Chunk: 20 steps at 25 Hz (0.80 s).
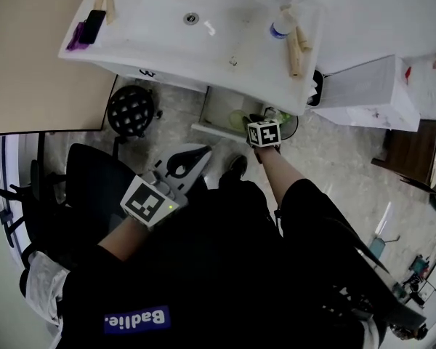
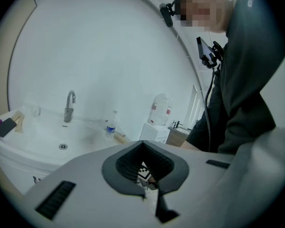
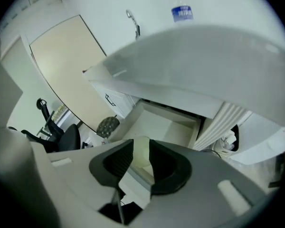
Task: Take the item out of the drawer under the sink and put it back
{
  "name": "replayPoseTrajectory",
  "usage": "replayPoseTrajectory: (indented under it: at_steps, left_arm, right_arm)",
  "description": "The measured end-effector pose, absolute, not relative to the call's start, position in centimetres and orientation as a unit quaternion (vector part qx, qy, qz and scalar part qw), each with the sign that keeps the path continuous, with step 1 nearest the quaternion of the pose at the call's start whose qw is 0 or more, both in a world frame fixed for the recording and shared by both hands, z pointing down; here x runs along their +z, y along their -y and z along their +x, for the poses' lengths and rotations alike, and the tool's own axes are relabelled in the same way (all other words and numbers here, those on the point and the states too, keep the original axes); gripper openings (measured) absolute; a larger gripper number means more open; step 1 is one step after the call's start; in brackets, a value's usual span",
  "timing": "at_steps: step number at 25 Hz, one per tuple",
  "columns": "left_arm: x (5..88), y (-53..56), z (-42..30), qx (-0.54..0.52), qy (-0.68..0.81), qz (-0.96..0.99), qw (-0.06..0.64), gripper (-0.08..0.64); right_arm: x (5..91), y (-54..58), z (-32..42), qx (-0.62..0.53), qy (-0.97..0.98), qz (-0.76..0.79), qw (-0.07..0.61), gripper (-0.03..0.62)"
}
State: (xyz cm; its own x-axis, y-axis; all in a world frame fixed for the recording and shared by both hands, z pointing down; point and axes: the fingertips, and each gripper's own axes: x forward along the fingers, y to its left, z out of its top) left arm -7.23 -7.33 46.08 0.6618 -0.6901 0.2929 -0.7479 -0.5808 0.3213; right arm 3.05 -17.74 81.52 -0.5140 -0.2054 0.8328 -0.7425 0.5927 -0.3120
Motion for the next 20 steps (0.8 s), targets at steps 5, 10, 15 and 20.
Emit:
replayPoseTrajectory:
  at_steps: [5, 10, 15, 20]
  left_arm:
    - [44.1, 7.4, -7.8, 0.034, 0.408, 0.889, 0.203, -0.008]
    - [43.1, 6.6, -7.8, 0.011, 0.395, 0.896, 0.204, -0.008]
    - [42.5, 6.0, -8.3, 0.01, 0.378, 0.906, 0.19, -0.008]
    - [41.4, 5.7, -8.0, 0.01, 0.357, 0.917, 0.177, -0.008]
  right_arm:
    - [75.3, 15.1, 3.2, 0.339, 0.824, 0.298, 0.342, 0.077]
    - [71.1, 11.6, 4.3, 0.356, 0.825, 0.314, 0.306, 0.072]
    - [66.9, 8.7, 3.8, 0.346, 0.84, 0.314, 0.276, 0.055]
    - [60.7, 8.5, 2.3, 0.297, 0.872, 0.316, 0.226, 0.044]
